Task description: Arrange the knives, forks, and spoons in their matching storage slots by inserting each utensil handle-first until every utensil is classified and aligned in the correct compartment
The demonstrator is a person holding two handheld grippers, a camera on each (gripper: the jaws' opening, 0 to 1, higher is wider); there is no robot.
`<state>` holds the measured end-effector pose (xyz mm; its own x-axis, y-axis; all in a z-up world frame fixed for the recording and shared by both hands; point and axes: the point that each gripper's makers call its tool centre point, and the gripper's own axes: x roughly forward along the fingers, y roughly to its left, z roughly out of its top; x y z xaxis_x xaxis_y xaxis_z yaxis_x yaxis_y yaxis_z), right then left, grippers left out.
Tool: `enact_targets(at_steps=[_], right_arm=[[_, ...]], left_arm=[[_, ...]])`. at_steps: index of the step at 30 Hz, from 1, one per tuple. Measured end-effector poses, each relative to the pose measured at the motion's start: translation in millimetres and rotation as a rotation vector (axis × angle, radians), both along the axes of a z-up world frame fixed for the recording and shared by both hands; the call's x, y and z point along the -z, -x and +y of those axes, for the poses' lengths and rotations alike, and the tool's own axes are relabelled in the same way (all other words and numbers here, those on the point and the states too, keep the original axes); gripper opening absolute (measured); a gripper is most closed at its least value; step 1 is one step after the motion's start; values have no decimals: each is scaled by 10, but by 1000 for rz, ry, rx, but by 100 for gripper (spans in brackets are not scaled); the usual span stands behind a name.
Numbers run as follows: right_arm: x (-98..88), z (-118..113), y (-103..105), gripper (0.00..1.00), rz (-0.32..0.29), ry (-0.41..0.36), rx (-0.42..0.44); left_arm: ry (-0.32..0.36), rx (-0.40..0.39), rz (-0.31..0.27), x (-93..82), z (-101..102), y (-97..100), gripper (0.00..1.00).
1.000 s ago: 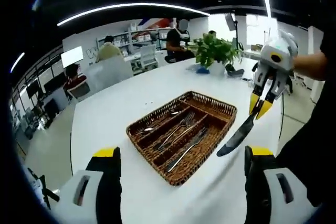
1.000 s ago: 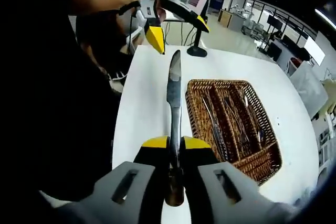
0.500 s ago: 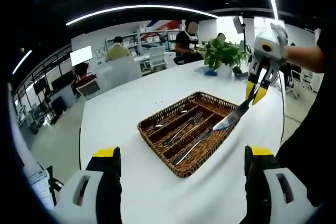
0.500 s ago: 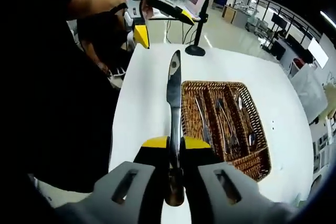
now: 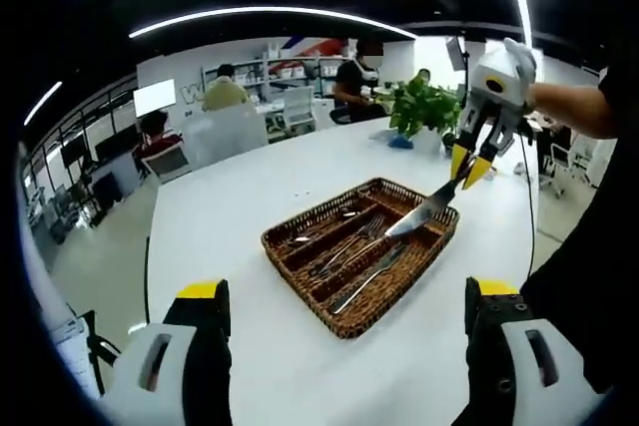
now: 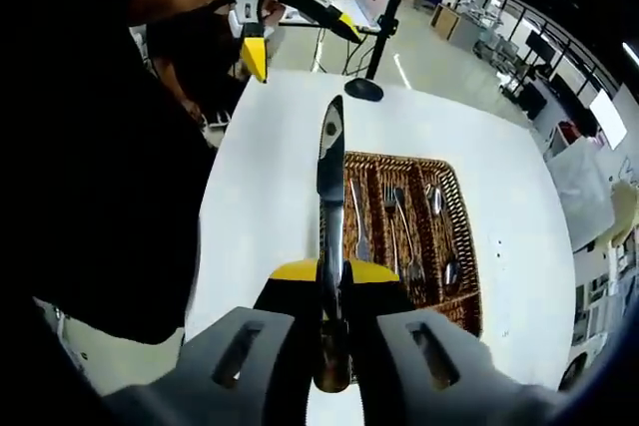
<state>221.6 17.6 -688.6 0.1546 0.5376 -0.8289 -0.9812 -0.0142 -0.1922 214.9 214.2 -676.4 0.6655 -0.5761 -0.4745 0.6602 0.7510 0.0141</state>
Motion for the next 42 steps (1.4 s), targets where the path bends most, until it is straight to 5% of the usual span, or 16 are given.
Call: enact_targets(at_steps=[14,29,42], right_arm=[[-31,153,-352,5,-47,44,-54],[-44,214,-492,5,-38,31,-44],[177,142,-579,5,-10,43,-12]], left_arm=[[-13,28,24,28,-60,57,100],[-12,-11,-61,-107,21,22,99],[-7,-29,-68,-102,117,-43,98]])
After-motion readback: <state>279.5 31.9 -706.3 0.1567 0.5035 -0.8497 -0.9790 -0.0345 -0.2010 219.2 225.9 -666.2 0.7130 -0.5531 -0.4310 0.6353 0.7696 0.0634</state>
